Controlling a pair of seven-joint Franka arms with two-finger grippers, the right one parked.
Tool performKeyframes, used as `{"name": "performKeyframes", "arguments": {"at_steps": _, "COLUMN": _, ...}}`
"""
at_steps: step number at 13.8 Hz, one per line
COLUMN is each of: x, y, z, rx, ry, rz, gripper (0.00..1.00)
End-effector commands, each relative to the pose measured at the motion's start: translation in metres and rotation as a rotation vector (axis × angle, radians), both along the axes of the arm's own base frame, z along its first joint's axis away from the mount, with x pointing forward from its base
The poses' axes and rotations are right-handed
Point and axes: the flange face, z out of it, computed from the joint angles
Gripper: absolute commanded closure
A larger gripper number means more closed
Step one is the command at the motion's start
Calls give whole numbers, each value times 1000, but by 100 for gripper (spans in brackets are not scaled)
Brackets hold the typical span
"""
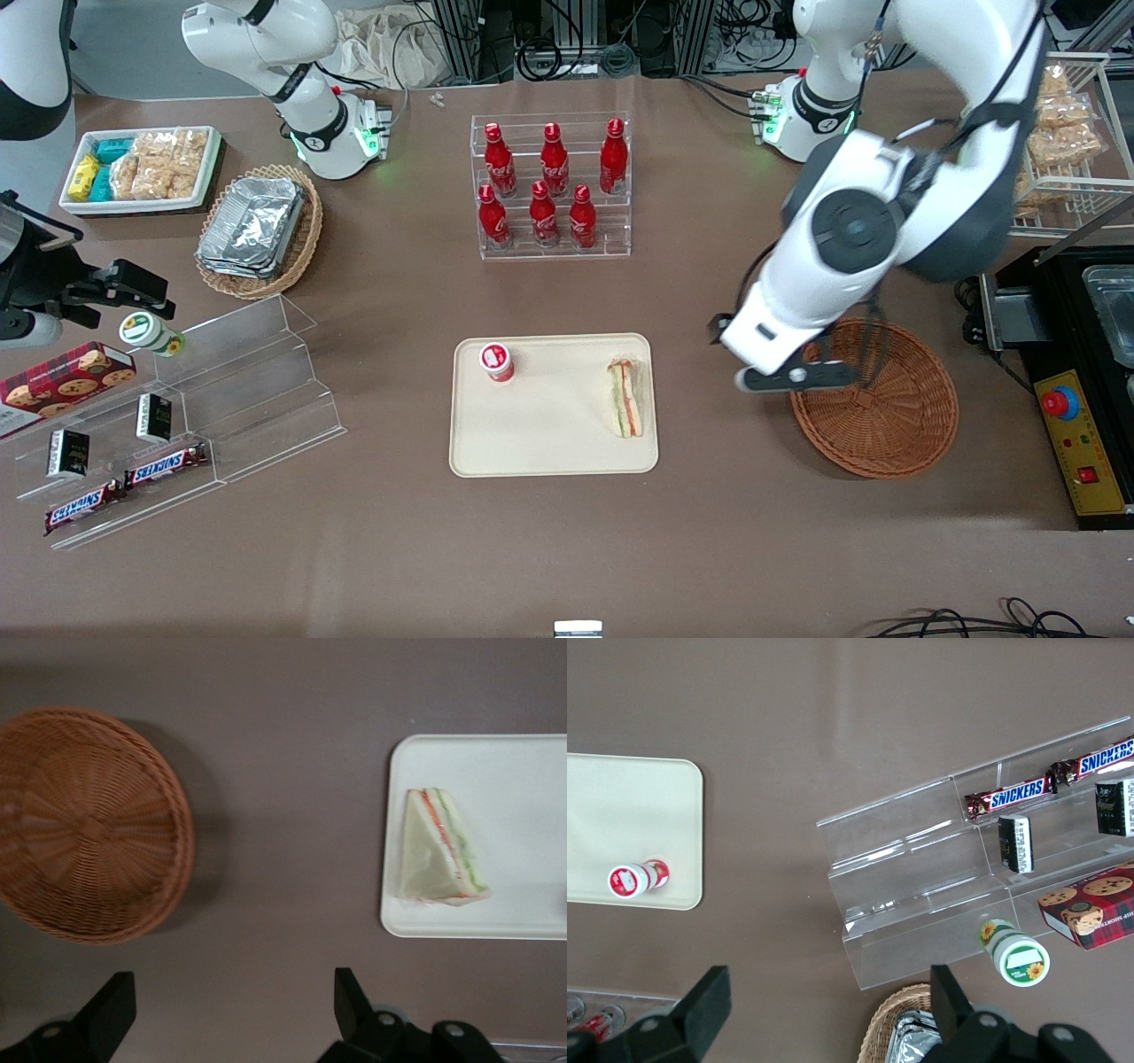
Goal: Place sandwich from basket to tray
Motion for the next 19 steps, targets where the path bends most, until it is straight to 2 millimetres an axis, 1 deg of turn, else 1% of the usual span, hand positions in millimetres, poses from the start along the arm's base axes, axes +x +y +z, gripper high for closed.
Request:
{"name": "performKeyframes", "arguments": {"at_steps": 1, "x": -7, "y": 53, "z": 35, "rx": 18, "ry": 6, "rz": -73, "gripper": 1}}
{"name": "performKeyframes", "arguments": {"at_steps": 3, "x": -11, "y": 87, "z": 59, "rx": 30, "ry": 15, "rz": -108, "gripper": 1}}
{"name": "performKeyframes", "arguments": {"at_steps": 5, "x": -15, "y": 120, "z": 82, "rx": 44, "ry": -5, "rz": -58, "gripper": 0}}
{"name": "performKeyframes", "arguments": {"at_steps": 6, "x": -19, "y": 129, "z": 89, "rx": 53, "ry": -1, "rz": -38, "gripper": 0}}
{"name": "performKeyframes", "arguments": {"at_steps": 9, "x": -17, "y": 138, "z": 91, "rx": 60, "ry": -9, "rz": -31, "gripper": 0}}
{"name": "performKeyframes", "arguments": {"at_steps": 10, "x": -12, "y": 159, "z": 92, "rx": 52, "ry": -14, "rz": 8, "gripper": 0}}
{"name": "performKeyframes", "arguments": {"at_steps": 11, "x": -11, "y": 168, "z": 93, "rx": 50, "ry": -18, "rz": 24, "gripper": 0}}
{"name": "performKeyframes", "arguments": {"at_steps": 14, "x": -8, "y": 174, "z": 95, "rx": 48, "ry": -32, "rz": 31, "gripper": 0}}
{"name": "performKeyframes", "arguments": {"at_steps": 16, "x": -4, "y": 207, "z": 94, "rx": 13, "ry": -27, "rz": 66, "gripper": 0}}
{"name": "performKeyframes", "arguments": {"at_steps": 17, "x": -5, "y": 208, "z": 96, "rx": -9, "ry": -27, "rz": 32, "gripper": 0}}
{"name": "performKeyframes", "arguments": {"at_steps": 18, "x": -4, "y": 227, "z": 96, "rx": -13, "ry": -22, "rz": 24, "gripper": 0}}
{"name": "performKeyframes", "arguments": {"at_steps": 19, "x": -4, "y": 236, "z": 96, "rx": -8, "ry": -21, "rz": 17, "gripper": 0}}
